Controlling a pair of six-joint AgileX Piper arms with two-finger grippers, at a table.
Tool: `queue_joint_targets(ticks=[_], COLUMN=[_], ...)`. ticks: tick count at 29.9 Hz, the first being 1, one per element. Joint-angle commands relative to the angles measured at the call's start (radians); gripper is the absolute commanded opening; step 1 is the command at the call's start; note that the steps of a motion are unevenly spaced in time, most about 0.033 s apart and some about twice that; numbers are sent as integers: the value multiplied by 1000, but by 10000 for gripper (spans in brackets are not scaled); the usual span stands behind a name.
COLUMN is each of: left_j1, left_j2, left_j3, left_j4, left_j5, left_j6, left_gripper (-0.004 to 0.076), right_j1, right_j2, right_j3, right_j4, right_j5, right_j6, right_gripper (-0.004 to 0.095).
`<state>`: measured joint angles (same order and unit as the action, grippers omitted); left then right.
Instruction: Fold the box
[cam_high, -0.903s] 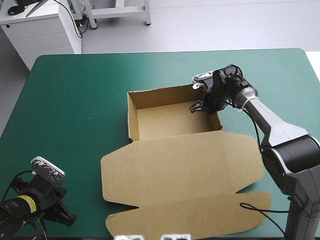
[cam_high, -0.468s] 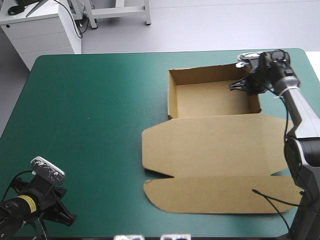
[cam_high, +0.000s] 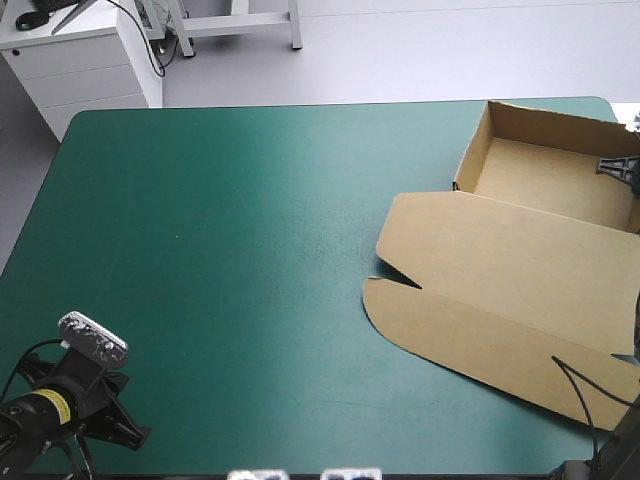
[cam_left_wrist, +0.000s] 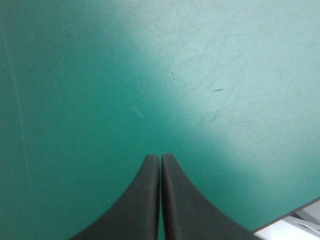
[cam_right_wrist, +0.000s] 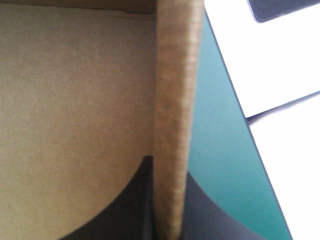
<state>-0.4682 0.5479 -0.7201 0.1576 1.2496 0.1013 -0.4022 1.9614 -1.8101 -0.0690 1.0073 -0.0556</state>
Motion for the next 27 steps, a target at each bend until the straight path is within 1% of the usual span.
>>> queue_joint_targets(ticks=[1, 2, 3, 5, 7, 10, 12, 13, 14, 21, 23, 25, 27], left_j1=[-2, -2, -2, -2, -2, -2, -2, -2, -2, -2, -2, -2, -2], left_j2=[3, 3, 3, 3, 3, 3, 3, 3, 3, 3, 3, 3, 3], left_j3=[-21, -21, -21, -21, -21, -21, -21, -21, -21, -21, -21, -21, -21], left_j4=[6, 6, 6, 6, 6, 4, 4, 4, 4, 4, 4, 4, 4], left_j5=[-2, -4, -4, -4, 0, 0, 0, 0, 0, 0, 0, 0, 0], left_j6=[-7, -7, -7, -7, -7, -7, -7, -7, -7, -7, -7, -7, -7], left_gripper=[-8, -8, -8, -8, -8, -8, -8, -8, -8, -8, -8, -8, -8], right_j1=[-48, -52, -57, -57, -59, -59, -59, -59, -59, -59, -59, -59, -57], right_j2=[-41, -39, -35, -33, -31, -31, -31, -31, -33, -79, -109, -140, -175], right_j3=[-33, -31, -28, -28, -28, -28, -28, -28, -30, -32, -32, -32, -32], right_j4=[3, 5, 5, 3, 0, -11, -17, -17, -15, -6, 1, 40, 109], right_j5=[-29, -28, -28, -24, -24, -24, -18, -11, -1, 21, 19, 19, 19], right_j6=[-2, -2, -2, -7, -7, 7, 16, 16, 16, 16, 11, 2, -24], right_gripper=[-13, -1, 32, 150, 359, 723, 872, 919, 937, 924, 903, 871, 824])
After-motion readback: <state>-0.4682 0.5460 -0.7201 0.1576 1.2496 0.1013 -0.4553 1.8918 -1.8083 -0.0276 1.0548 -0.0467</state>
